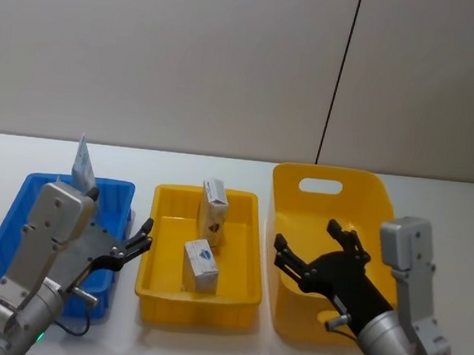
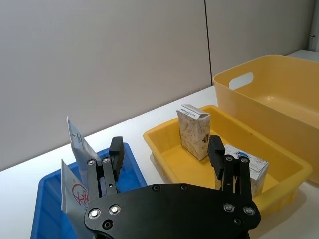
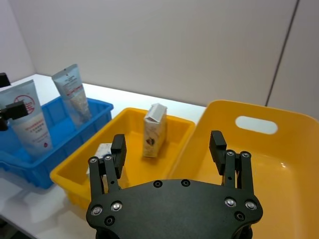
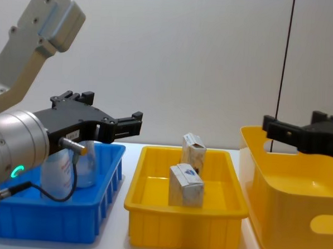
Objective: Bimanual collaborative sorting of washing and personal care products
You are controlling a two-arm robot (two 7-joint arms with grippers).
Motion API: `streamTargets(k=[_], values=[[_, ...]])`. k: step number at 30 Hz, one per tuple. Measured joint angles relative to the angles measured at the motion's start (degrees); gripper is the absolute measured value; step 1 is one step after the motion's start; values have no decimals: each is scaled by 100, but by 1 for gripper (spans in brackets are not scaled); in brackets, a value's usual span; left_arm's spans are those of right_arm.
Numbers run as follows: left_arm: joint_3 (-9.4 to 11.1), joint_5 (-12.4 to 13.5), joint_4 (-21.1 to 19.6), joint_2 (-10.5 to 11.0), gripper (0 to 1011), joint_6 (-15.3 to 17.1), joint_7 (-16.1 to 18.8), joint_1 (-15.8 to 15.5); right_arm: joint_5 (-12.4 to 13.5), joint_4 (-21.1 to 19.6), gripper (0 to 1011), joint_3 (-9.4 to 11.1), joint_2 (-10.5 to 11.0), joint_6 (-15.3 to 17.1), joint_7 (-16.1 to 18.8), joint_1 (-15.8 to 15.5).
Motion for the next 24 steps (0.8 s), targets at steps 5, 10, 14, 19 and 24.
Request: streamTargets(k=[5, 10, 14, 19, 24], values=[[0, 0, 0, 0, 1001, 0, 0, 0, 26, 202, 1002, -86, -72, 29, 186, 225], [0, 0, 0, 0, 1001, 0, 0, 0, 39, 504, 1002, -207, -183, 53, 388, 504], [0, 0, 0, 0, 1001, 0, 0, 0, 51, 722, 1002, -280, -273, 67, 510, 694], [0, 0, 0, 0, 1001, 0, 0, 0, 61, 973, 1002, -371, -389, 83, 617, 878], [0, 0, 0, 0, 1001, 0, 0, 0, 63, 1240, 1002, -467, -530, 125, 679, 1044]])
